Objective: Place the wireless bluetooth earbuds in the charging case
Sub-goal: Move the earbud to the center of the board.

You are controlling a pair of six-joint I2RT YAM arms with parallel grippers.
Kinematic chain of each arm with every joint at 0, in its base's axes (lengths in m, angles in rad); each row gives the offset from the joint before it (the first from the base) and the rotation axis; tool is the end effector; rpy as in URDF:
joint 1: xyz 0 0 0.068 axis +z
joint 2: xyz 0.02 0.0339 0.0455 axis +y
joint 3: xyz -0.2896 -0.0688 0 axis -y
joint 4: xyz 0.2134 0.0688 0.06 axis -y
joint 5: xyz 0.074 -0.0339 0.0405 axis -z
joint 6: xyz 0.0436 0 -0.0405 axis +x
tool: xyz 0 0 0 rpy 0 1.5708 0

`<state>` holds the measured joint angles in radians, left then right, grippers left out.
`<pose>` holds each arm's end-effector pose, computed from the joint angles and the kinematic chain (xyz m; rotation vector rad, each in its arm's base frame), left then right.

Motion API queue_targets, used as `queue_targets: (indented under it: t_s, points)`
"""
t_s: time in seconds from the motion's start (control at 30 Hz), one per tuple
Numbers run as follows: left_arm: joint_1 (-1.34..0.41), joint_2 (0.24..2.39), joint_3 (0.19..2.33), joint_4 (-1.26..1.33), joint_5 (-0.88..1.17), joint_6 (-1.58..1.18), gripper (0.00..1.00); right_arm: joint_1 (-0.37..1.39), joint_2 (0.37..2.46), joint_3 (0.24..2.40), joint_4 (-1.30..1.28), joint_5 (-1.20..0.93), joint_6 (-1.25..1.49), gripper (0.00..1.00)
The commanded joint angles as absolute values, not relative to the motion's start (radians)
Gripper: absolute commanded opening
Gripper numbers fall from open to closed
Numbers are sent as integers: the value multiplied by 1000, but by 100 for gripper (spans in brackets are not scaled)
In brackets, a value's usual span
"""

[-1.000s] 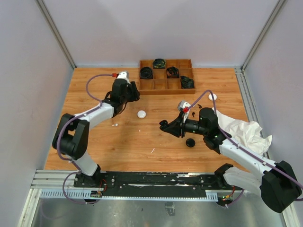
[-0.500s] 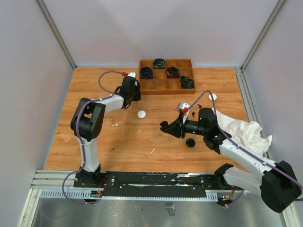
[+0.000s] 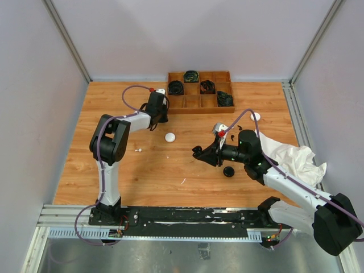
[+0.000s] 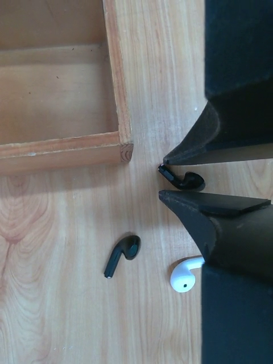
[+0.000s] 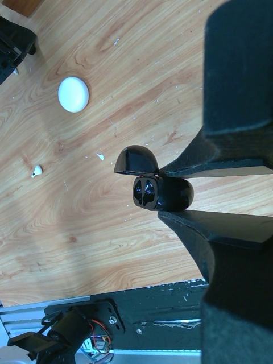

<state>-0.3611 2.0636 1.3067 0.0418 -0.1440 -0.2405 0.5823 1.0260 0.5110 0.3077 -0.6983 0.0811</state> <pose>0.4155 -0.1502 0.1889 0.0626 2.2806 -0.1510 0.1435 0.1281 0.2862 -0.9537 1.5987 1.0864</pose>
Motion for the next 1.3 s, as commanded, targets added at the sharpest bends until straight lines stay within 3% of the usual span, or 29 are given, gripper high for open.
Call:
queue_targets:
  t_s: [0.0,0.37,0.8,1.27]
  points:
    - [-355,2045,1280,-14,-106,-201,27,593,1021,528,317,-715,74,3]
    - [-365,1904,1107,-132,-57,-126,17,594,1010,525,319,-731,84,3]
    - [-452,1654,815,-135,1,-213,18,597,1012,518,322,-748,95,3]
    - [-659,1640,818,-208,58,-168,20,603,960,484,285,-712,89,2]
